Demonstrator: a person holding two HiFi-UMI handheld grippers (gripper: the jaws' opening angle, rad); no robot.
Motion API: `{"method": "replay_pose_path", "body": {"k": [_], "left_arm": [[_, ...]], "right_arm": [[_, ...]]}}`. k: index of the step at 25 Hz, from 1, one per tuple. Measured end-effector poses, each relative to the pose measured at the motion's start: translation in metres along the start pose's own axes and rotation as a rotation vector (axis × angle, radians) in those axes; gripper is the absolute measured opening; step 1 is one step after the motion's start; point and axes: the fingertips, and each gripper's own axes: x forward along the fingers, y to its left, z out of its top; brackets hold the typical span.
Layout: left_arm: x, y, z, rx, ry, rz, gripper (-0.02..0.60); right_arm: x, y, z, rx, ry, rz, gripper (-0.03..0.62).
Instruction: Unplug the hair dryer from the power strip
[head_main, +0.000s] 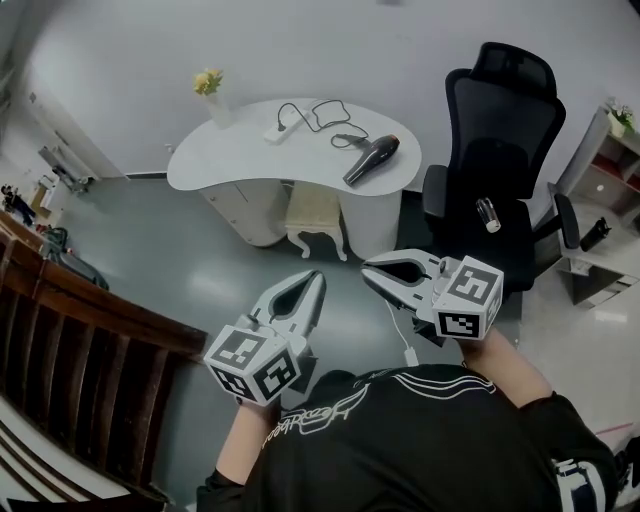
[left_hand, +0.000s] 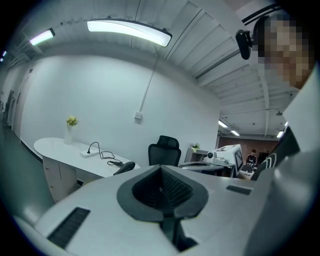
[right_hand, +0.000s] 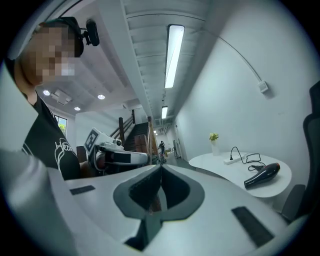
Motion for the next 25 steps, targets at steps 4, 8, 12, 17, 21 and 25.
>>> {"method": "replay_pose_path", "body": {"k": [4,8,12,17,21,25], "left_arm": [[-0.003,0.012,0.0,0.01,-0.002,0.02,0.003],[-0.002,0.028,-0.001,-0.021,-0.004,0.024,0.002],[0.006,0.054,-0.002,-0.039,-0.001,0.028,0.002],[0.027,0.099,0.006,-0.053,0.013,0.019,0.002],[0.049,0.146,0.019,-0.056,0.041,0.007,0.002],[0.07,0.202,0.035,-0.069,0.055,-0.009,0.002]], "right_arm": [[0.011,-0.004,-0.002,0.013,-0.009,0.007,-0.003],[0.029,-0.012,-0.004,0.027,0.004,0.019,-0.003],[0.052,-0.027,-0.008,0.043,0.02,0.029,-0.003],[0.088,-0.06,-0.002,0.057,0.01,0.014,-0.003],[0.124,-0.097,0.006,0.09,0.013,-0.002,-0.003],[0.168,-0.137,0.014,0.109,0.015,-0.031,-0.003]]}}
